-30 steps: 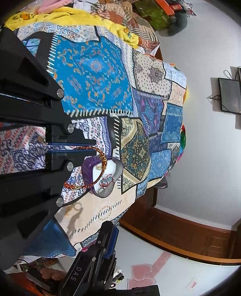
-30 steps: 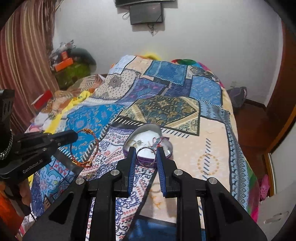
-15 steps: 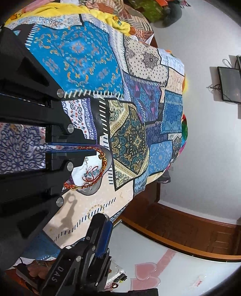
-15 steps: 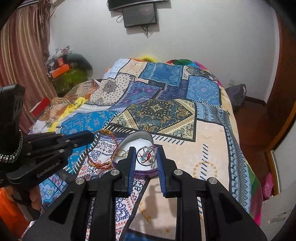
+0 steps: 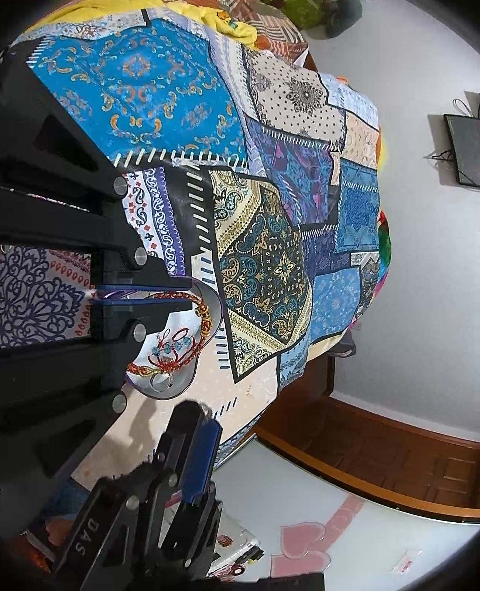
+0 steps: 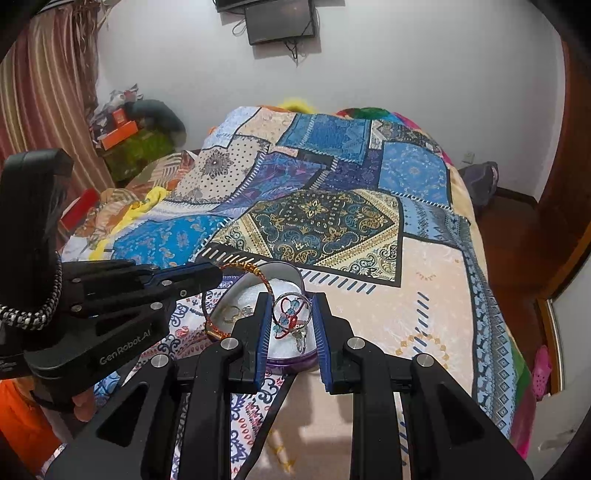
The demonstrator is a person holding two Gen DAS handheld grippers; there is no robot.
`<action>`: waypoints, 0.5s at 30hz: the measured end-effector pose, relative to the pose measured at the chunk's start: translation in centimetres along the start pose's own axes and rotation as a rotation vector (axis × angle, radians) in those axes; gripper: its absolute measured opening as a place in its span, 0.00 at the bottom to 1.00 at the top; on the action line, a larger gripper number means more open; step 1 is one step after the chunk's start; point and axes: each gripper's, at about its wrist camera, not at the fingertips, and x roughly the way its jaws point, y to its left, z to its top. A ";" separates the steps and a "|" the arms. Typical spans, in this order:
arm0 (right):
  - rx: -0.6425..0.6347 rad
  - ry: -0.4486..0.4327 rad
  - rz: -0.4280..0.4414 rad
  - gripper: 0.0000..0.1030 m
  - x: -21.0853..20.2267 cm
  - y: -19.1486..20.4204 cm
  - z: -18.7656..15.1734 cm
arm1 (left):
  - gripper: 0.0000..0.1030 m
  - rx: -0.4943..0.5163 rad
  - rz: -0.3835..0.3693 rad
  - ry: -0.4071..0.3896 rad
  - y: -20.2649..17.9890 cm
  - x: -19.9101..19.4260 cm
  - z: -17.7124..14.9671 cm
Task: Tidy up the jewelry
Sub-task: 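Lower the bracelet into the tin while the right tool drops the small ring in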
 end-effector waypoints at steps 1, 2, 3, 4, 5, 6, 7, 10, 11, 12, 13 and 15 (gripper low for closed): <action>0.007 0.008 0.006 0.20 0.2 -0.1 0.0 | 0.01 0.000 -0.002 0.001 0.0 0.2 -0.1; 0.014 0.020 0.013 0.20 0.6 -0.3 0.0 | 0.01 0.000 -0.004 0.003 0.0 0.4 0.0; 0.018 0.029 0.018 0.20 0.8 -0.4 0.0 | 0.01 -0.001 -0.007 0.004 0.0 0.5 -0.1; 0.022 0.037 0.021 0.20 1.2 -0.5 0.0 | 0.01 -0.002 -0.009 0.007 0.0 0.7 -0.1; 0.022 0.046 0.023 0.20 1.4 -0.5 0.0 | 0.01 -0.002 -0.010 0.010 -0.1 0.8 -0.1; 0.022 0.053 0.026 0.20 1.7 -0.5 -0.1 | 0.01 0.000 -0.012 0.013 -0.1 0.9 -0.1; 0.021 0.061 0.030 0.20 1.9 -0.5 -0.1 | 0.01 0.003 -0.013 0.016 -0.2 1.0 -0.1; 0.010 0.078 0.031 0.20 2.4 -0.3 -0.4 | 0.01 0.014 -0.011 0.020 -0.3 1.2 -0.1; 0.007 0.083 0.032 0.20 2.5 -0.2 -0.5 | 0.01 0.018 -0.010 0.023 -0.3 1.2 -0.1; 0.005 0.090 0.034 0.20 2.7 -0.2 -0.5 | 0.01 0.020 -0.008 0.027 -0.4 1.3 -0.1; 0.003 0.094 0.034 0.20 2.9 -0.1 -0.6 | 0.01 0.021 -0.005 0.029 -0.3 1.3 -0.2; -0.001 0.105 0.035 0.20 3.1 -0.1 -0.7 | 0.01 0.019 -0.002 0.032 -0.3 1.3 -0.2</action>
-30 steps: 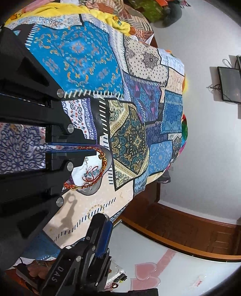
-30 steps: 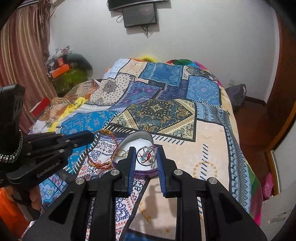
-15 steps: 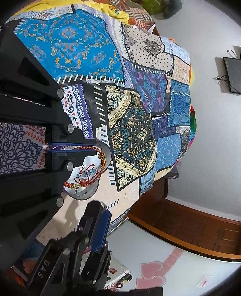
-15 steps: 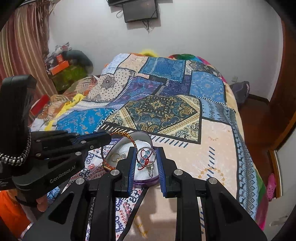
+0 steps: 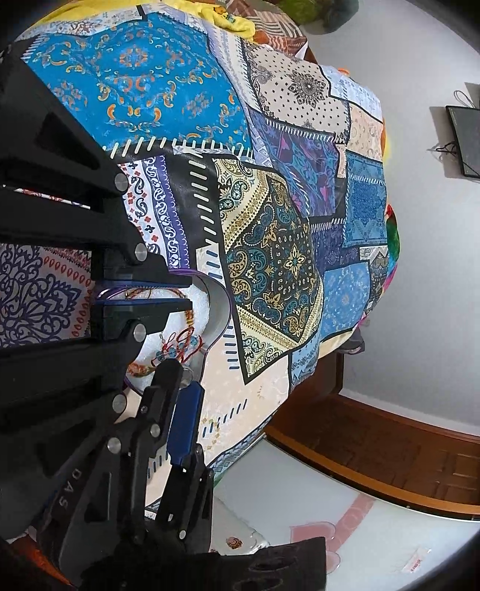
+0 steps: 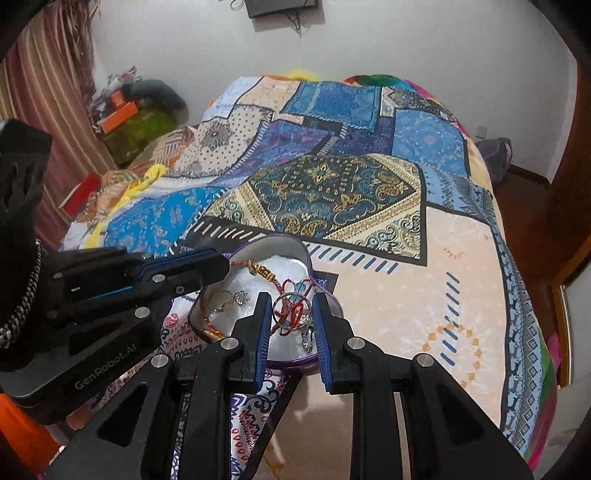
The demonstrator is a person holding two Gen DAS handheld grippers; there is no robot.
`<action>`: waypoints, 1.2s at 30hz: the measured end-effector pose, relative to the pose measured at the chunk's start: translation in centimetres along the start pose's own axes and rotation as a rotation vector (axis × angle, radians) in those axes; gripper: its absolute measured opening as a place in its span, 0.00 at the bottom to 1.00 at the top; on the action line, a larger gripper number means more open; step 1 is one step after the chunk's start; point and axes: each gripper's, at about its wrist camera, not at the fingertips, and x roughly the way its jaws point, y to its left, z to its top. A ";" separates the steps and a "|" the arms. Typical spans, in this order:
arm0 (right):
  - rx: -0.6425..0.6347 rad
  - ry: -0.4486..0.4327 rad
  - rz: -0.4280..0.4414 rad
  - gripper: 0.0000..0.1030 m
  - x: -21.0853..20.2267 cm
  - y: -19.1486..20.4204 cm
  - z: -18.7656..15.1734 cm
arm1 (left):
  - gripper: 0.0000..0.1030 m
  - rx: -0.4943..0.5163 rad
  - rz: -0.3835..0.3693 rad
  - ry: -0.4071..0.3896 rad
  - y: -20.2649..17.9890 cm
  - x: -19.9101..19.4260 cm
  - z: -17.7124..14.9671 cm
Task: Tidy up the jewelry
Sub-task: 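Lower the bracelet into the tin while the right tool drops the small ring in, then open the left tool and withdraw both tools from the tin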
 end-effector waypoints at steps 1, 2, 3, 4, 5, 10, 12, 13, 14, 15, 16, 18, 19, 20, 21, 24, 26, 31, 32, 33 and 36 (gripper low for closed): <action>-0.002 0.004 0.000 0.20 0.1 0.0 0.0 | 0.01 -0.001 -0.001 -0.002 0.0 -0.1 0.0; -0.004 0.005 -0.001 0.20 0.1 0.0 0.0 | 0.01 -0.002 -0.001 -0.003 0.0 -0.2 0.0; -0.005 0.006 -0.002 0.20 0.1 0.0 0.0 | 0.01 -0.002 -0.002 -0.003 0.1 -0.2 0.0; -0.007 0.006 -0.003 0.20 0.1 0.1 0.0 | 0.01 -0.003 -0.002 -0.002 0.1 -0.2 0.0; -0.008 0.007 -0.003 0.20 0.1 0.1 -0.1 | 0.01 -0.002 -0.001 -0.001 0.1 -0.3 0.0; -0.019 0.015 -0.013 0.20 0.3 0.2 0.0 | 0.04 -0.008 0.013 -0.003 0.3 -0.8 -0.1; -0.027 0.015 -0.023 0.20 0.4 0.4 0.0 | 0.06 -0.013 0.014 -0.004 0.4 -1.0 -0.1; -0.032 0.014 -0.030 0.20 0.3 0.5 0.0 | 0.09 -0.016 0.016 -0.006 0.5 -1.2 -0.1; -0.037 0.014 -0.038 0.20 0.3 0.6 0.0 | 0.12 -0.017 0.017 -0.008 0.6 -1.3 -0.2; -0.041 0.015 -0.043 0.20 0.4 0.7 0.0 | 0.14 -0.018 0.018 -0.011 0.6 -1.5 -0.2; -0.046 0.014 -0.050 0.20 0.4 0.8 0.0 | 0.17 -0.019 0.020 -0.014 0.6 -1.7 -0.2; -0.056 0.011 -0.067 0.21 0.3 1.0 -0.1 | 0.21 -0.021 0.023 -0.022 0.7 -2.1 -0.3; -0.059 0.009 -0.072 0.21 0.2 1.0 -0.1 | 0.22 -0.021 0.024 -0.025 0.7 -2.4 -0.3; -0.062 0.008 -0.078 0.22 0.2 1.1 0.0 | 0.22 -0.020 0.026 -0.026 0.8 -2.5 -0.3; -0.065 0.006 -0.086 0.24 0.1 1.2 0.0 | 0.22 -0.020 0.027 -0.028 0.8 -2.7 -0.4; -0.068 -0.003 -0.100 0.31 -0.2 1.3 0.1 | 0.26 -0.016 0.035 -0.032 0.9 -3.4 -0.5; -0.067 -0.011 -0.104 0.33 -0.5 1.4 0.1 | 0.33 -0.014 0.042 -0.038 0.9 -3.8 -0.6; -0.066 -0.025 -0.115 0.33 -1.4 1.7 0.3 | 0.35 -0.009 0.066 -0.042 1.2 -5.1 -1.2; -0.066 -0.028 -0.118 0.33 -1.6 1.8 0.3 | 0.37 -0.010 0.070 -0.042 1.3 -5.3 -1.2; -0.066 -0.030 -0.119 0.33 -1.8 1.9 0.2 | 0.38 -0.009 0.076 -0.041 1.4 -5.7 -1.4; -0.068 -0.038 -0.120 0.33 -2.4 2.4 0.2 | 0.42 -0.006 0.094 -0.045 1.7 -6.6 -2.0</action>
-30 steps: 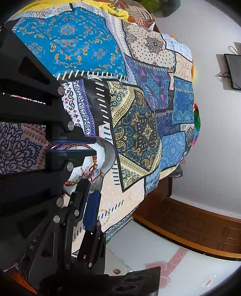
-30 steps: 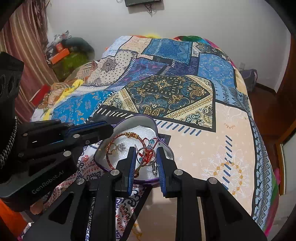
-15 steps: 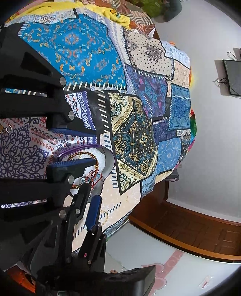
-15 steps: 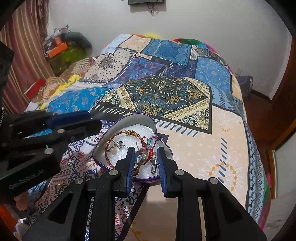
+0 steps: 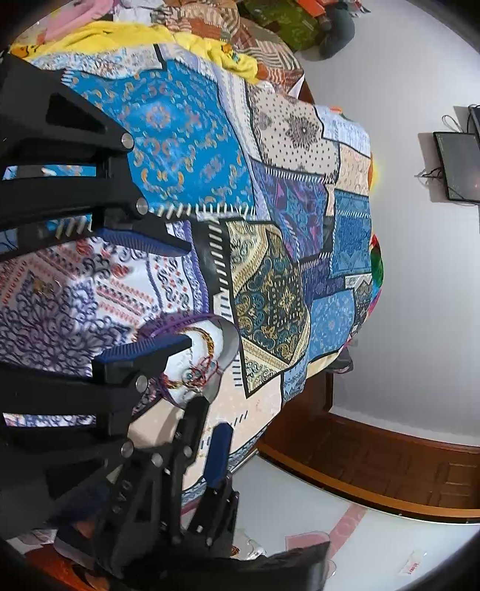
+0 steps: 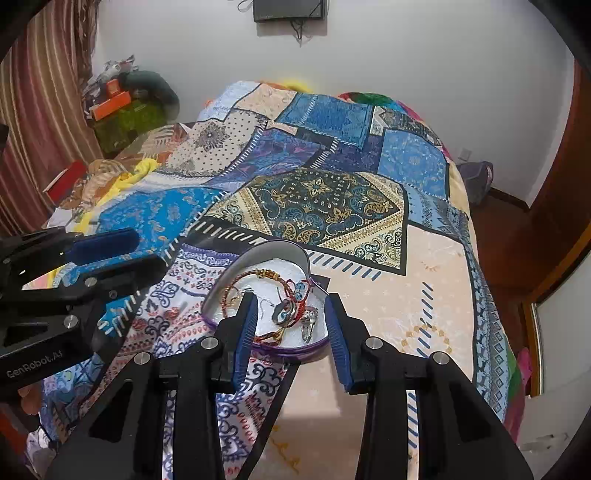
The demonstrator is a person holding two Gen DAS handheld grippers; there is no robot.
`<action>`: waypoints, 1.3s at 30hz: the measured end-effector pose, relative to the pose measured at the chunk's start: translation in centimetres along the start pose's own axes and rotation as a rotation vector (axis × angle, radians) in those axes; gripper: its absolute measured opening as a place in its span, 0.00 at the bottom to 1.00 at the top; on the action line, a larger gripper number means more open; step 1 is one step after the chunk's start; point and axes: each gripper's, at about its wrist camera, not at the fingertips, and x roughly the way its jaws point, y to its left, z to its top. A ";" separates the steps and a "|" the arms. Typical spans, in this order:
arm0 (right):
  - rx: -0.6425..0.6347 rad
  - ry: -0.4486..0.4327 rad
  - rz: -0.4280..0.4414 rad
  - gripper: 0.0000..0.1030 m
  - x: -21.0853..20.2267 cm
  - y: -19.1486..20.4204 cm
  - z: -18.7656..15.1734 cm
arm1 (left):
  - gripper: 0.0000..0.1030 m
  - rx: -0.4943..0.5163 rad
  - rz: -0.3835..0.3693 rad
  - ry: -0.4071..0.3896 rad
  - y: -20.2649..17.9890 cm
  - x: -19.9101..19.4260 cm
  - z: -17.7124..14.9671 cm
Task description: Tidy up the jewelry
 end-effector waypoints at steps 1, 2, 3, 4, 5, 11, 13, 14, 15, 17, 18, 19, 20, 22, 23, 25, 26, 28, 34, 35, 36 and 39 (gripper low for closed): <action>-0.001 -0.003 -0.001 0.33 -0.3 0.2 0.0 | 0.42 0.002 0.005 0.001 0.1 -0.3 -0.2; -0.003 -0.006 -0.002 0.33 -0.6 0.4 -0.1 | 0.43 0.004 0.010 0.002 0.3 -0.6 -0.4; -0.006 -0.010 -0.003 0.33 -0.9 0.6 -0.1 | 0.43 0.006 0.016 0.003 0.4 -1.0 -0.7; -0.009 -0.013 -0.005 0.33 -1.1 0.8 -0.1 | 0.44 0.008 0.023 0.004 0.5 -1.4 -0.9; -0.011 -0.016 -0.006 0.33 -1.3 0.9 -0.1 | 0.45 0.008 0.028 0.005 0.6 -1.6 -1.1; -0.028 -0.028 0.001 0.34 -2.5 2.3 -0.4 | 0.47 0.005 0.059 0.016 1.8 -3.3 -2.8; -0.041 -0.025 0.012 0.35 -2.8 3.0 -0.6 | 0.47 -0.001 0.067 0.024 2.4 -3.8 -3.5; -0.050 -0.026 0.012 0.35 -2.9 3.3 -0.7 | 0.47 -0.003 0.070 0.029 2.6 -4.0 -3.8; -0.060 -0.028 0.009 0.35 -2.9 3.8 -0.8 | 0.47 -0.005 0.072 0.036 2.8 -4.1 -4.2; -0.075 -0.027 0.007 0.37 -3.0 4.6 -1.0 | 0.47 -0.010 0.075 0.051 3.3 -4.2 -4.9; -0.079 -0.026 0.008 0.40 -3.1 4.9 -1.1 | 0.47 -0.012 0.077 0.060 3.5 -4.3 -5.4; -0.085 -0.027 0.011 0.43 -3.1 5.3 -1.3 | 0.47 -0.016 0.079 0.071 3.8 -4.3 -5.9; -0.091 -0.029 0.011 0.49 -3.1 5.6 -1.5 | 0.47 -0.017 0.078 0.080 3.9 -4.2 -6.3; -0.102 -0.028 0.012 0.51 -2.9 6.3 -1.7 | 0.47 -0.018 0.080 0.099 4.2 -4.2 -7.2; -0.106 -0.024 0.014 0.51 -2.8 6.6 -1.8 | 0.47 -0.022 0.080 0.109 4.4 -4.1 -7.7; -0.115 -0.012 0.013 0.51 -2.5 7.1 -2.1 | 0.47 -0.036 0.057 0.134 4.7 -3.8 -8.6; -0.116 -0.008 0.011 0.51 -2.4 7.3 -2.2 | 0.47 -0.039 0.048 0.145 4.7 -3.6 -8.9; -0.114 0.002 0.018 0.51 -2.0 7.6 -2.5 | 0.47 -0.039 0.033 0.165 4.5 -3.1 -9.5; -0.119 0.038 0.012 0.51 -1.2 8.2 -3.6 | 0.47 -0.032 -0.016 0.182 3.3 -1.6 -10.3; -0.121 0.042 0.011 0.51 -1.1 8.2 -3.8 | 0.47 -0.027 -0.023 0.183 3.0 -1.3 -10.3; -0.122 0.048 0.010 0.51 -0.9 8.2 -3.9 | 0.47 -0.024 -0.030 0.187 2.7 -1.0 -10.3; -0.121 0.058 0.007 0.51 -0.7 8.1 -4.2 | 0.37 -0.021 -0.044 0.196 2.2 -0.1 -10.3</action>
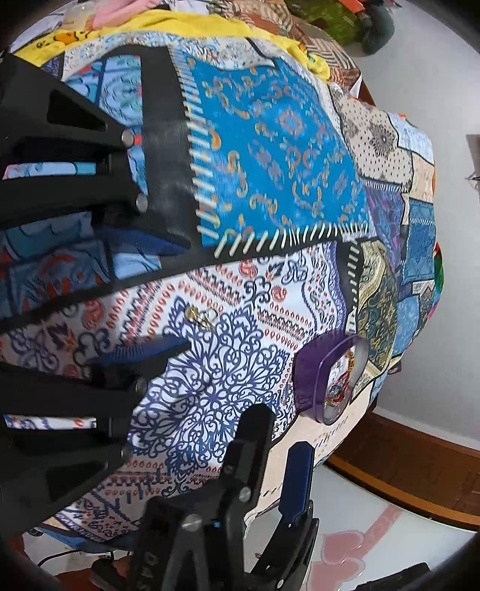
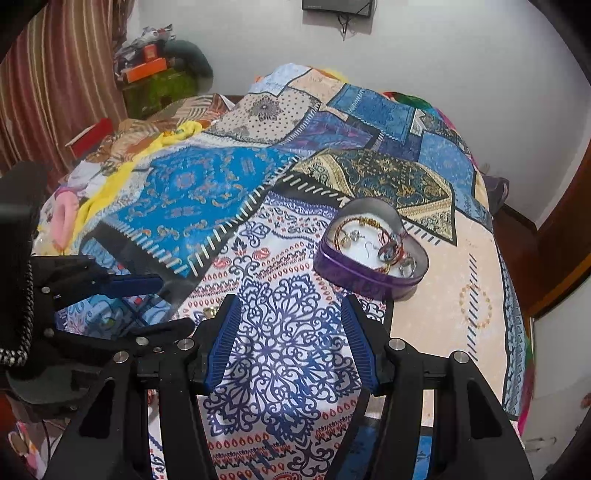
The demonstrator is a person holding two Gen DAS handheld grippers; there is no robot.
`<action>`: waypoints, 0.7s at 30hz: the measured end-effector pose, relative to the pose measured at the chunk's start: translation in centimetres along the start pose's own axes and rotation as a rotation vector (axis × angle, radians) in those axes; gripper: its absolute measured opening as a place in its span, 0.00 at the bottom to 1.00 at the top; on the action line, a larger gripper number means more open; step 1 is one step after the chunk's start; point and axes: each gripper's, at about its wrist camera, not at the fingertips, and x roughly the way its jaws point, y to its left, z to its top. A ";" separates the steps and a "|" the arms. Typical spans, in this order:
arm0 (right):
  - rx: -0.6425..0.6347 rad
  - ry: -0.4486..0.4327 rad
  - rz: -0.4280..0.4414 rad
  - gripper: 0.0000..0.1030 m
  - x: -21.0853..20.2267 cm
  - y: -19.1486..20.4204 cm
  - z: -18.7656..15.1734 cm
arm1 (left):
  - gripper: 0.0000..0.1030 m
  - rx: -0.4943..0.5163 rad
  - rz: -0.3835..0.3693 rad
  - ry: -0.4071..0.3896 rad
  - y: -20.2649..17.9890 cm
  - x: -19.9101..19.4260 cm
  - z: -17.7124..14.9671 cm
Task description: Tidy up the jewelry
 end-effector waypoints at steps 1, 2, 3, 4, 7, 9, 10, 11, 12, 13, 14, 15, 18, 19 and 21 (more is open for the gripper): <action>0.001 0.002 0.001 0.51 0.0 -0.1 -0.1 | 0.31 -0.001 -0.008 0.008 -0.1 0.3 0.1; 0.003 0.004 0.003 0.51 0.1 -0.2 -0.1 | 0.25 -0.003 -0.014 0.017 -0.1 0.7 0.1; 0.007 0.005 0.005 0.51 0.1 -0.4 -0.2 | 0.24 -0.006 -0.015 0.021 -0.1 0.9 0.2; 0.009 0.007 0.006 0.51 0.1 -0.4 -0.3 | 0.24 -0.010 -0.016 0.018 -0.2 1.1 0.2; 0.012 0.012 0.006 0.51 0.3 -0.6 -0.5 | 0.18 -0.020 -0.037 0.013 -0.2 1.4 0.5; 0.013 0.019 0.008 0.51 0.5 -0.6 -0.5 | 0.12 -0.025 -0.043 0.012 -0.3 1.6 0.6; 0.014 0.022 0.010 0.51 0.6 -0.6 -0.5 | 0.08 -0.027 -0.041 0.009 -0.2 1.7 0.6; 0.015 0.025 0.013 0.51 0.8 -0.6 -0.6 | 0.07 -0.029 -0.041 0.008 -0.2 1.8 0.7; 0.015 0.028 0.016 0.51 0.9 -0.5 -0.6 | 0.07 -0.037 -0.048 0.007 0.0 1.7 0.6; 0.013 0.032 0.020 0.51 1.0 -0.4 -0.6 | 0.07 -0.047 -0.054 0.007 0.1 1.7 0.6; 0.008 0.038 0.023 0.51 1.2 -0.3 -0.6 | 0.07 -0.053 -0.054 0.006 0.2 1.6 0.6; 0.000 0.047 0.023 0.51 1.5 -0.2 -0.6 | 0.07 -0.060 -0.047 0.002 0.4 1.5 0.6; -0.027 0.075 0.017 0.51 2.3 0.3 -0.6 | 0.07 -0.073 -0.025 -0.018 1.0 0.8 0.4; -0.035 0.085 0.024 0.51 2.6 0.5 -0.6 | 0.07 -0.079 -0.022 -0.025 1.3 0.6 0.3; -0.047 0.098 0.036 0.51 3.0 0.8 -0.5 | 0.07 -0.097 -0.014 -0.042 2.1 0.0 0.1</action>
